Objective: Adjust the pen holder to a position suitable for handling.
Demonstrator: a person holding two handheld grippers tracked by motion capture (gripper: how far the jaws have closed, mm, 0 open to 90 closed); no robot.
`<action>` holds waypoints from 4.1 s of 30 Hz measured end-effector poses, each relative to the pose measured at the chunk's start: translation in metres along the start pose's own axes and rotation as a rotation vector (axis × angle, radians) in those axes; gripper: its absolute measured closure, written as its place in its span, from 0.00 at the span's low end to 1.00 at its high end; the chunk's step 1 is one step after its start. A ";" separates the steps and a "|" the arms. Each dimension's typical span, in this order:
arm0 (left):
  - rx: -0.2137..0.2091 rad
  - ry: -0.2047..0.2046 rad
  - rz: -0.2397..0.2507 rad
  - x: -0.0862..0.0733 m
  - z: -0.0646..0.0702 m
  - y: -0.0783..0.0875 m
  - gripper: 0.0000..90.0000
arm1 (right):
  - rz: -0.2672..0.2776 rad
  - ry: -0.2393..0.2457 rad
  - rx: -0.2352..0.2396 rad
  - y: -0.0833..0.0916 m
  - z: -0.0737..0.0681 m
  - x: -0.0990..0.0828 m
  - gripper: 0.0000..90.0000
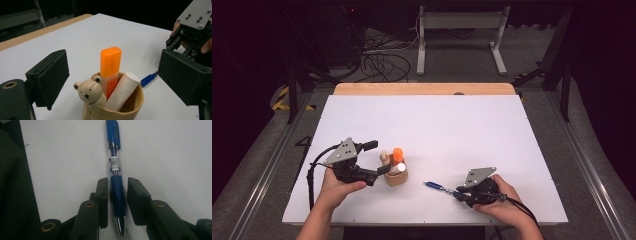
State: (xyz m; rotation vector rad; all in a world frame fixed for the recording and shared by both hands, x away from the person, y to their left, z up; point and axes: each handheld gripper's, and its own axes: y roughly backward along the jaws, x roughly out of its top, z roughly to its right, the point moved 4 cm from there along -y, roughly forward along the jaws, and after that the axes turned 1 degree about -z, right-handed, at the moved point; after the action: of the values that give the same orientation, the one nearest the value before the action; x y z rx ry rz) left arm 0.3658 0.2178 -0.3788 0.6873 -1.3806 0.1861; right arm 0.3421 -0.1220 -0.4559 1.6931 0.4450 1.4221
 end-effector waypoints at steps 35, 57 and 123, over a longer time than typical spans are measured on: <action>-0.029 -0.043 0.011 0.015 0.014 -0.012 0.16 | 0.187 -0.017 -0.043 0.016 0.010 0.047 0.90; -0.034 -0.078 -0.008 0.028 0.021 -0.030 0.25 | 0.239 -0.055 0.008 0.033 0.017 0.101 0.90; 0.098 -0.510 -0.201 0.039 0.041 -0.057 0.50 | 0.193 -0.018 0.018 0.046 0.004 0.124 0.90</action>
State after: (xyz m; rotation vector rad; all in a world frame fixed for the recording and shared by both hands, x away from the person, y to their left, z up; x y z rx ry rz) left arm 0.3689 0.1396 -0.3600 0.9953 -1.7810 -0.0908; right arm 0.3700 -0.0587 -0.3432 1.8014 0.2907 1.5424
